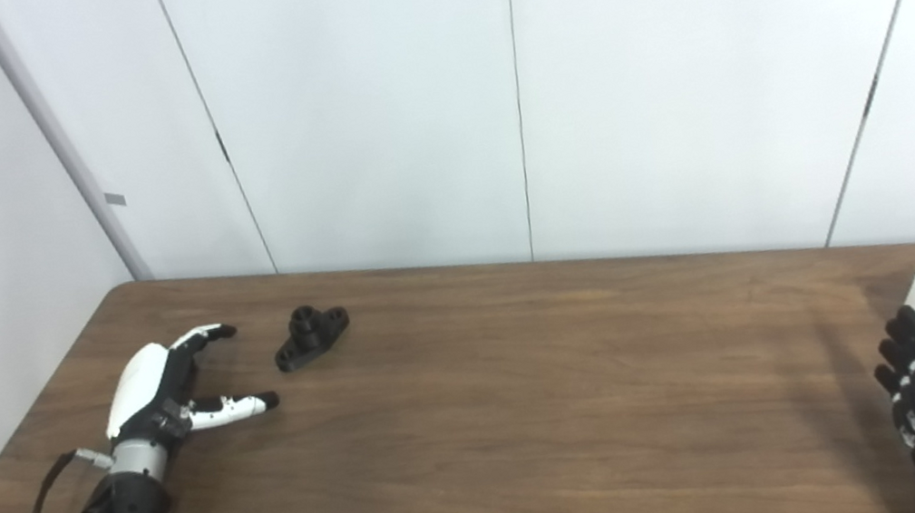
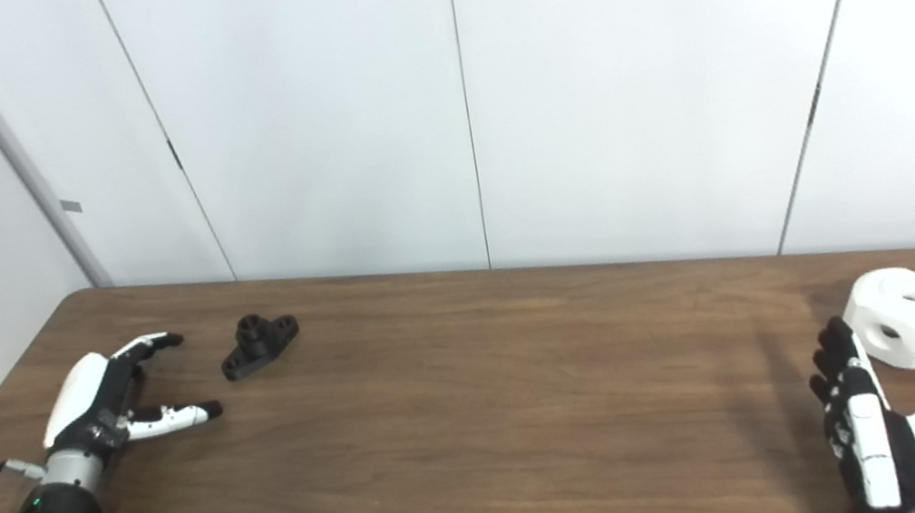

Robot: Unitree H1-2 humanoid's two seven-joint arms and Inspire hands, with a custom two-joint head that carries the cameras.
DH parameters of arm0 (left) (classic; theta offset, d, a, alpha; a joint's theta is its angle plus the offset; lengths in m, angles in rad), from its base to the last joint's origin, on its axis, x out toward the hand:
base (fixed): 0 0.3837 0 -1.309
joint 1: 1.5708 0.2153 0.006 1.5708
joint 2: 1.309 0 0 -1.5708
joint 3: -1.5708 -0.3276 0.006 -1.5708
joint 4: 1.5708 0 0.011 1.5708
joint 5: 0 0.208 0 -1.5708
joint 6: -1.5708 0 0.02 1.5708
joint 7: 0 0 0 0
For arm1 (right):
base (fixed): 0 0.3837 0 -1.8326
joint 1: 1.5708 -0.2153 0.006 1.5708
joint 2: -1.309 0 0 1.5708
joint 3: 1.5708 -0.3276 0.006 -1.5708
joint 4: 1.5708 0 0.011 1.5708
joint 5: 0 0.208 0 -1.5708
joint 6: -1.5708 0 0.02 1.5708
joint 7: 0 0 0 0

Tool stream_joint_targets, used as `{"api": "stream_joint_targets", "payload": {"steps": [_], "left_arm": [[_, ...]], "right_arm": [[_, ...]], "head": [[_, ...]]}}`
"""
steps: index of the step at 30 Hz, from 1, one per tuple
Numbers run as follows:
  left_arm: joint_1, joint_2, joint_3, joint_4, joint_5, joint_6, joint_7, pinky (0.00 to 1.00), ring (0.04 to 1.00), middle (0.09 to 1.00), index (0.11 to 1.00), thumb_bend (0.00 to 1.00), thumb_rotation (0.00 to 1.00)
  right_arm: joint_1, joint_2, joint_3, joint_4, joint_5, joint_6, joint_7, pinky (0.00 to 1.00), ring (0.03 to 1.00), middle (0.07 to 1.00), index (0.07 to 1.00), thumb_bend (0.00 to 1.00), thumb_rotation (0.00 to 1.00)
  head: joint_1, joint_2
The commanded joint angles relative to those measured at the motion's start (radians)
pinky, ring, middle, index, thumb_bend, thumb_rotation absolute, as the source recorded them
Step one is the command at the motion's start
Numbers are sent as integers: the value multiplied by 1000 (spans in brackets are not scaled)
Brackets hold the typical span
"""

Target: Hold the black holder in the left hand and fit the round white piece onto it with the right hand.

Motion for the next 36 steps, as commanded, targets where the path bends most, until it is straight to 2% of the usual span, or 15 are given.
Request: {"api": "stream_joint_targets", "payload": {"steps": [1,4,7,10,12,20,27,33,36], "left_arm": [[-22,24,-21,15,15,-6,-22,824,867,851,791,957,282],[-31,24,-43,11,27,16,-32,820,872,850,790,947,323],[-49,26,-64,39,39,4,-31,820,877,842,789,953,426],[-66,31,-90,61,58,-4,-31,848,888,836,792,956,492],[-78,32,-102,74,60,-8,-31,850,890,834,794,956,502],[-105,21,-122,99,57,-13,-42,817,871,829,789,967,451],[-128,18,-135,133,54,-46,-38,790,849,824,781,953,399],[-143,17,-138,156,46,-47,-50,790,848,820,780,972,405],[-147,21,-151,165,59,-61,-43,780,843,815,774,973,384]], "right_arm": [[-4,-3,-1,-29,3,-2,5,1000,1000,1000,1000,402,1000],[-4,1,0,-38,-5,1,1,1000,1000,1000,1000,414,1000],[-2,7,1,-53,-2,9,0,1000,1000,1000,1000,407,1000],[2,14,1,-69,0,16,-3,1000,1000,1000,1000,402,1000],[4,18,-1,-80,2,20,-4,1000,1000,1000,1000,399,1000],[11,31,-1,-115,-3,49,-11,1000,1000,1000,1000,404,1000],[18,34,4,-123,-10,41,-8,1000,1000,1000,1000,422,1000],[27,39,2,-177,-8,82,-16,1000,1000,1000,1000,393,1000],[27,38,2,-182,-6,79,-12,1000,1000,1000,1000,401,1000]], "head": [[-2,3],[-8,8],[-15,11],[-19,16],[-21,18],[-26,18],[-31,20],[-39,28],[-43,31]]}}
